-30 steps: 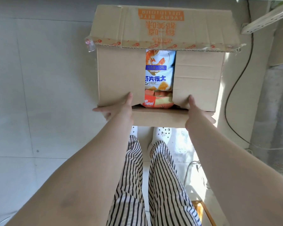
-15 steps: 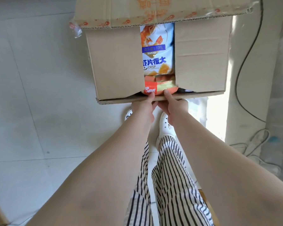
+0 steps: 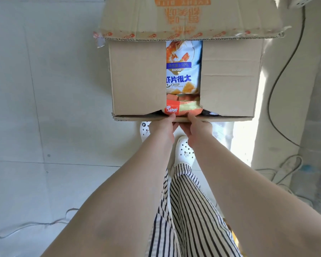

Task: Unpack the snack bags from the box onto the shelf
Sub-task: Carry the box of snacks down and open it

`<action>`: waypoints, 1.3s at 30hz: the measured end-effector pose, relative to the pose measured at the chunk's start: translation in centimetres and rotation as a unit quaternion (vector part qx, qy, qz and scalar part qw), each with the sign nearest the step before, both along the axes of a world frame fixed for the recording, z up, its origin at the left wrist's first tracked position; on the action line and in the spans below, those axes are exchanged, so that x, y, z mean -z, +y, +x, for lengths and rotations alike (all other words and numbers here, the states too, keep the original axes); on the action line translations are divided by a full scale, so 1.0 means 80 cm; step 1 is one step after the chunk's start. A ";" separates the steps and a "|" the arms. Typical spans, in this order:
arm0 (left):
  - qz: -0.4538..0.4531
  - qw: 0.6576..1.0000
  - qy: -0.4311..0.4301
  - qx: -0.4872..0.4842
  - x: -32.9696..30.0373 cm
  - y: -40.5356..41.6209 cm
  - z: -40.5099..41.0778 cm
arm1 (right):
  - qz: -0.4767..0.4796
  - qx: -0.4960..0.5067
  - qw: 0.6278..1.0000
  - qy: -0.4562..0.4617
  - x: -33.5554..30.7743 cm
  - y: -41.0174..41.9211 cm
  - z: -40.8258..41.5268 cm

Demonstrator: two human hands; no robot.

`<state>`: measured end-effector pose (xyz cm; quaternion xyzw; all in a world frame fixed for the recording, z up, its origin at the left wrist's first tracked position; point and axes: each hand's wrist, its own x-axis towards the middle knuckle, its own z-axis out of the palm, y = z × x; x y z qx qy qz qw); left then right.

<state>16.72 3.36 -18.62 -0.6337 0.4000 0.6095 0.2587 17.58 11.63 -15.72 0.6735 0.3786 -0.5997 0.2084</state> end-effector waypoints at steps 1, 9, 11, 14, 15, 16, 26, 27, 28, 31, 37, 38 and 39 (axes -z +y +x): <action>-0.001 1.000 -0.005 -0.008 0.000 0.000 0.009 | 0.000 -0.009 1.000 -0.004 0.000 0.002 0.009; -0.006 1.000 -0.002 -0.009 0.006 -0.005 0.061 | -0.004 0.014 1.000 -0.010 0.001 -0.001 0.056; -0.013 1.000 -0.005 -0.010 0.003 -0.005 0.064 | -0.005 0.003 1.000 -0.013 0.000 -0.003 0.062; -0.034 0.999 -0.032 0.001 -0.011 -0.003 0.071 | -0.008 -0.065 0.997 -0.040 -0.009 0.000 0.067; -0.046 0.998 -0.047 0.011 -0.021 -0.004 0.076 | -0.014 -0.095 0.994 -0.059 -0.016 0.002 0.068; -0.064 0.996 -0.061 0.031 -0.034 -0.005 0.080 | -0.020 -0.111 0.991 -0.077 -0.025 0.006 0.069; -0.284 0.878 0.279 0.264 -0.079 -0.115 -0.072 | 0.205 -0.272 0.915 0.217 -0.086 0.117 -0.066; -0.279 0.864 0.302 0.290 -0.076 -0.121 -0.094 | 0.208 -0.284 0.905 0.239 -0.084 0.117 -0.085; -0.278 0.849 0.327 0.310 -0.073 -0.124 -0.114 | 0.225 -0.286 0.895 0.257 -0.081 0.115 -0.101; -0.308 0.799 0.395 0.332 -0.079 -0.123 -0.164 | 0.277 -0.263 0.879 0.285 -0.077 0.104 -0.142; -0.363 0.826 0.348 0.254 -0.097 -0.102 -0.264 | 0.351 -0.170 0.894 0.219 -0.083 0.101 -0.242; -0.347 0.844 0.333 0.239 -0.099 -0.101 -0.281 | 0.367 -0.166 0.894 0.198 -0.081 0.103 -0.260; -0.327 0.857 0.323 0.231 -0.098 -0.102 -0.296 | 0.377 -0.167 0.893 0.180 -0.080 0.104 -0.275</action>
